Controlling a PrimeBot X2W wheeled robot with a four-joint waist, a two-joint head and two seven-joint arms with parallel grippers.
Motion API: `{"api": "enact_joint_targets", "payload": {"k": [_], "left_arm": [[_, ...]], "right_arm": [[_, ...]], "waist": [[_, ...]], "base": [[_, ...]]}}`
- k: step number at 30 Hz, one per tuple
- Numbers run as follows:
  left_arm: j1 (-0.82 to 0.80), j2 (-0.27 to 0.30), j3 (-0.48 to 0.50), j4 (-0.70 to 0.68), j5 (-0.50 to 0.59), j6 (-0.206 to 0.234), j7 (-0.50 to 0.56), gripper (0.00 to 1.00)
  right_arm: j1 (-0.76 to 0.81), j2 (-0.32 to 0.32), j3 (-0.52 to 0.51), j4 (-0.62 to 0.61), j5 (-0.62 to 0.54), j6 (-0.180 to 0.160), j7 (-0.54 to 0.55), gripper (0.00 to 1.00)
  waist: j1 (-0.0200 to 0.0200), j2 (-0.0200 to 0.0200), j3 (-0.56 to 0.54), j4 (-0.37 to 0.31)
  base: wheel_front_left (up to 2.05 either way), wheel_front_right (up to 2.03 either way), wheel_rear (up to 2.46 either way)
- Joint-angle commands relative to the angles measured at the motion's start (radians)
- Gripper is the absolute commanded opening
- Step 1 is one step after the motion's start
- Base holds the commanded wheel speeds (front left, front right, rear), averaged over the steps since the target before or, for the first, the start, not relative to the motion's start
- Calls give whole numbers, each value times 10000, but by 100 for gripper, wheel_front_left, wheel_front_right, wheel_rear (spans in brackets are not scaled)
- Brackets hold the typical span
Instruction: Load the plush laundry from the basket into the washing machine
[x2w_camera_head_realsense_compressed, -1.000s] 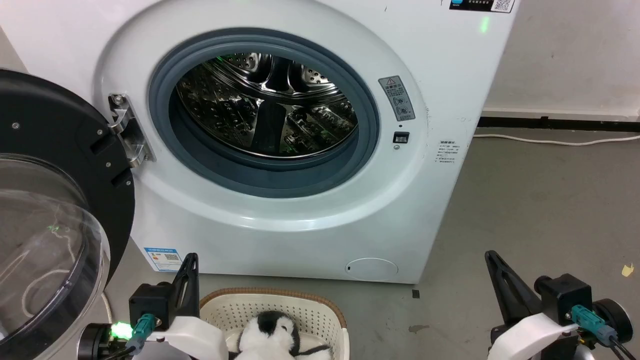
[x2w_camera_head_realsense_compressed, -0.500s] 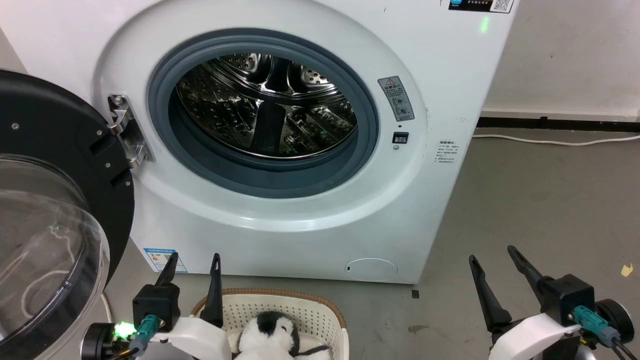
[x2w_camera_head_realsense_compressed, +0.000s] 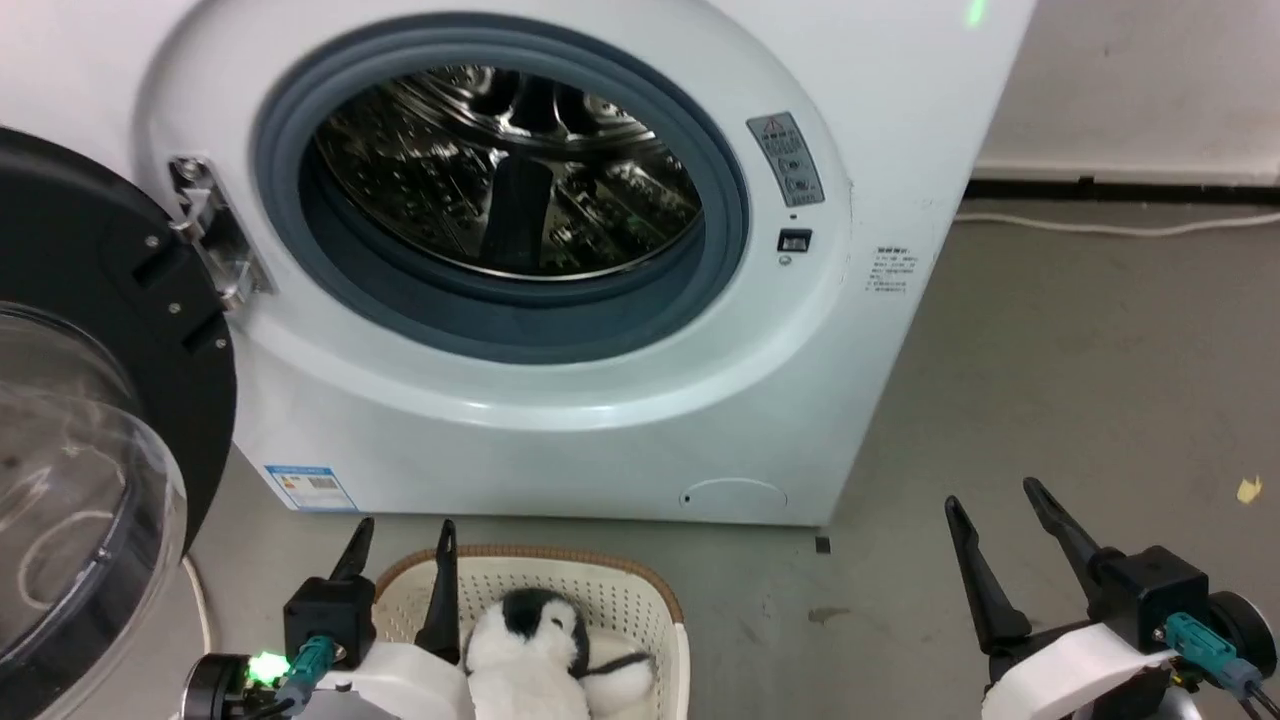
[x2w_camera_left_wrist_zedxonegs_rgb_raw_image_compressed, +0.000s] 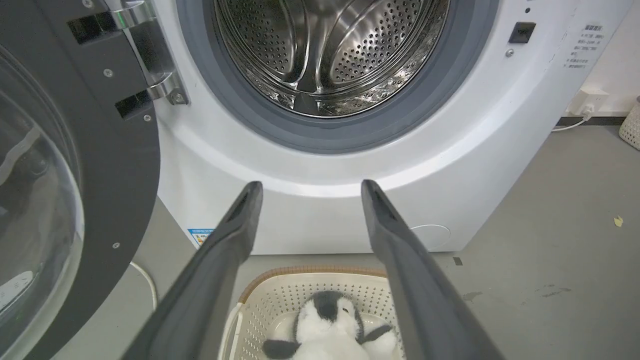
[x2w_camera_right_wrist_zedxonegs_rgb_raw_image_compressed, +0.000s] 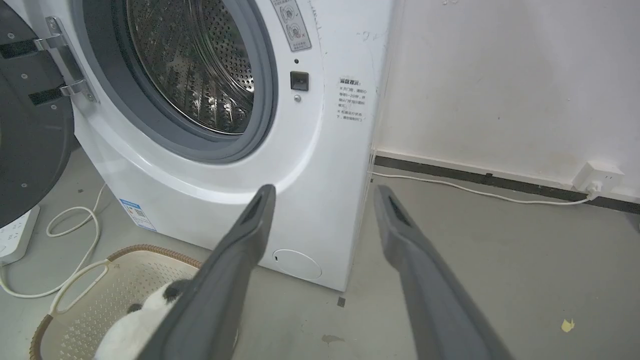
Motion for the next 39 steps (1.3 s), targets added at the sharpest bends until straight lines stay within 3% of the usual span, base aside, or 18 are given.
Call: {"api": "enact_joint_targets", "payload": {"k": [1,17,39], "left_arm": [[-266,38,-52,136,-81,5,-112,100],[-1097,333,-119,1819,-450,-47,6,100],[-2469,1109,-297,4580,-1140,-467,168,100]], "right_arm": [[-207,1,8,-104,104,-2,-109,100],[-604,2,145,-228,430,-3,-423,100],[-1226,3,407,-518,1034,-5,-882,100]], "waist": [[-1,-1,197,-81],[-1,-1,1357,-571],[-1,-1,3085,-1395]], "base": [[0,0,0],[0,0,0],[0,0,0]]}}
